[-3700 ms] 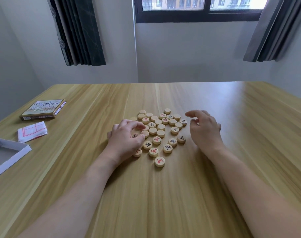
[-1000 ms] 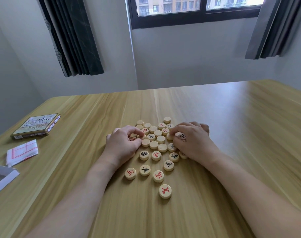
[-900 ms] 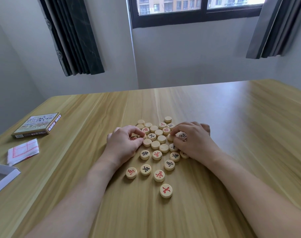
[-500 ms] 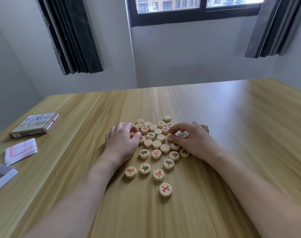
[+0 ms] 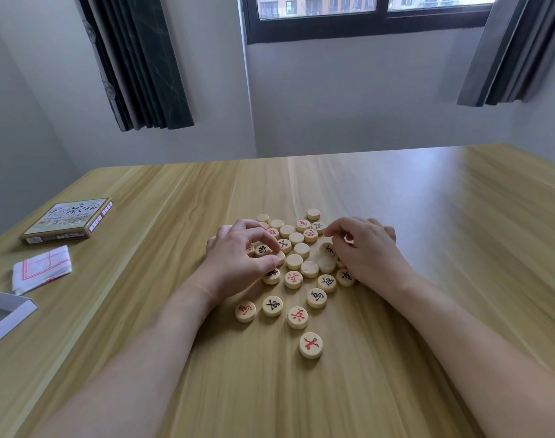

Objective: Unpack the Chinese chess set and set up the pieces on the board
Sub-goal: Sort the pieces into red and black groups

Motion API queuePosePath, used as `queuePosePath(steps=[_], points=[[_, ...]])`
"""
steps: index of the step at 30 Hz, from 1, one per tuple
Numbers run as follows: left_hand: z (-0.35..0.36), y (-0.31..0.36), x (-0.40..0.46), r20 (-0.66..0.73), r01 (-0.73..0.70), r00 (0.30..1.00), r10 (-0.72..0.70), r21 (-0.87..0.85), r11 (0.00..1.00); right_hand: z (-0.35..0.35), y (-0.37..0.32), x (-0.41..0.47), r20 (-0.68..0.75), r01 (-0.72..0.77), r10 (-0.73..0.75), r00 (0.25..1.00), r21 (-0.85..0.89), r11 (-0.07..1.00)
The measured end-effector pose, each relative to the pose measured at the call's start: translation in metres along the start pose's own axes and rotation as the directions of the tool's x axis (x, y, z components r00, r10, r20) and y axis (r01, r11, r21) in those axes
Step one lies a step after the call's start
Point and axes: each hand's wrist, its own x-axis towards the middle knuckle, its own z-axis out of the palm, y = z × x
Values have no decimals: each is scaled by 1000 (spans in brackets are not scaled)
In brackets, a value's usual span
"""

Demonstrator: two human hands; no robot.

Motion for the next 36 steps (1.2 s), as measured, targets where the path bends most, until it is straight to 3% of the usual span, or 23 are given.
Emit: queuePosePath(steps=[4, 9, 18, 26, 33, 36], points=[[1, -1, -1, -3, 2, 1000, -2, 12, 1000, -4, -7, -3, -22, 50, -49, 999, 13, 999], [2, -4, -1, -10, -11, 1000, 11, 13, 1000, -2, -20, -8, 197, 191, -175, 965, -62, 980], [6, -2, 3, -41, 15, 999, -12, 89, 996, -4, -15, -10, 302, 148, -156, 940, 48, 988], [5, -1, 2, -67, 43, 997, -42, 14, 999, 2, -15, -7, 172, 215, -208, 963, -22, 976], [2, 0, 0, -70, 25, 997, -29, -62, 998, 7, -13, -8, 69, 188, -185, 980, -50, 981], [2, 4, -2, -79, -30, 997, 25, -68, 997, 7, -12, -7, 116, 178, -176, 978, -7, 984]])
